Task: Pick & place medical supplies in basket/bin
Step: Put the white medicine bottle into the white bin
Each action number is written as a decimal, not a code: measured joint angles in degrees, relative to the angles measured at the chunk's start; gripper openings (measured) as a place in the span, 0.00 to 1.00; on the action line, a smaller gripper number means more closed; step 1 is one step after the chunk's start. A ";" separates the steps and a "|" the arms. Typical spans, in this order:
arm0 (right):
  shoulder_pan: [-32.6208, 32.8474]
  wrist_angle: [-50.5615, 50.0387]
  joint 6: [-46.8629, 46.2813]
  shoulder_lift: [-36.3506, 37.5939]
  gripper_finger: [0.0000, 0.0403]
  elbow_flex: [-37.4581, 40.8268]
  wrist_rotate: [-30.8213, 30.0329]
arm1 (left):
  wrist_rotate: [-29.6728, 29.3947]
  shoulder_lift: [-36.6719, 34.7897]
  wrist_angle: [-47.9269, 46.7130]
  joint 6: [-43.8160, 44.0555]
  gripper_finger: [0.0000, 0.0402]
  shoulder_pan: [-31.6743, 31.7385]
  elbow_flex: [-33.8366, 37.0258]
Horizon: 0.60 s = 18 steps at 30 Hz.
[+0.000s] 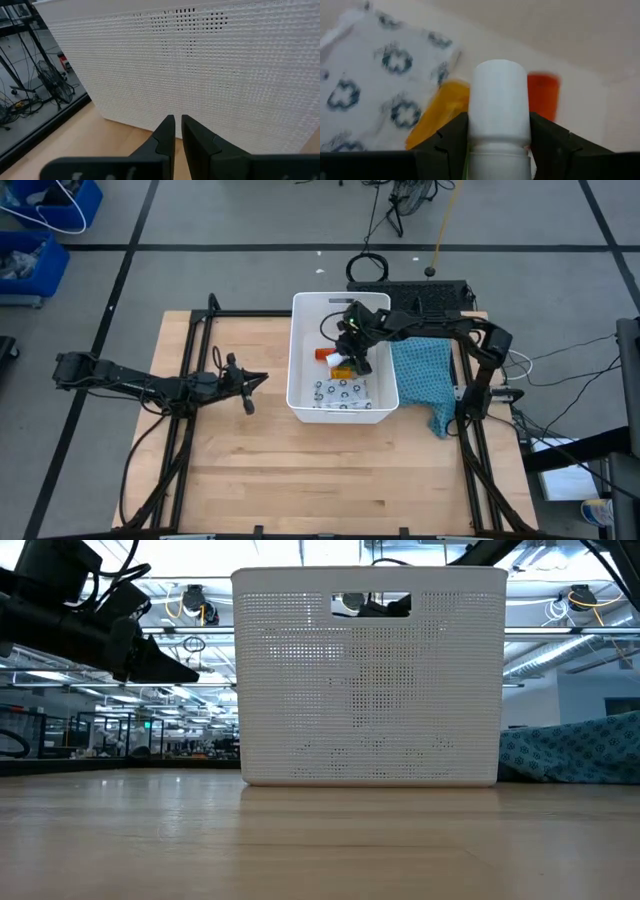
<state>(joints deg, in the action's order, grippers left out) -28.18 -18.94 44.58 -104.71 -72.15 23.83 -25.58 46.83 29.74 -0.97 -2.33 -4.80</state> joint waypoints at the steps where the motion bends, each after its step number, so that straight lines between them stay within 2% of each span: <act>1: 0.02 -1.19 -0.21 -0.26 0.41 -0.06 -0.13 | 0.00 0.00 0.00 -0.02 0.09 0.00 0.00; 7: -0.09 -4.46 -0.65 -1.02 0.41 0.00 -0.26 | 0.00 0.00 0.20 -0.02 0.09 0.00 0.00; 11: 0.01 -4.52 -1.95 -1.13 0.41 0.10 -4.14 | 0.00 0.00 0.42 -0.02 0.09 0.00 0.00; 18: 0.32 -4.53 1.29 -0.53 0.41 0.18 -5.26 | 0.02 0.00 0.42 -0.02 0.09 0.00 0.00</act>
<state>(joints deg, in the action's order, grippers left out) -27.86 -23.47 45.86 -105.24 -71.97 18.58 -25.56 46.83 30.15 -0.99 -2.33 -4.80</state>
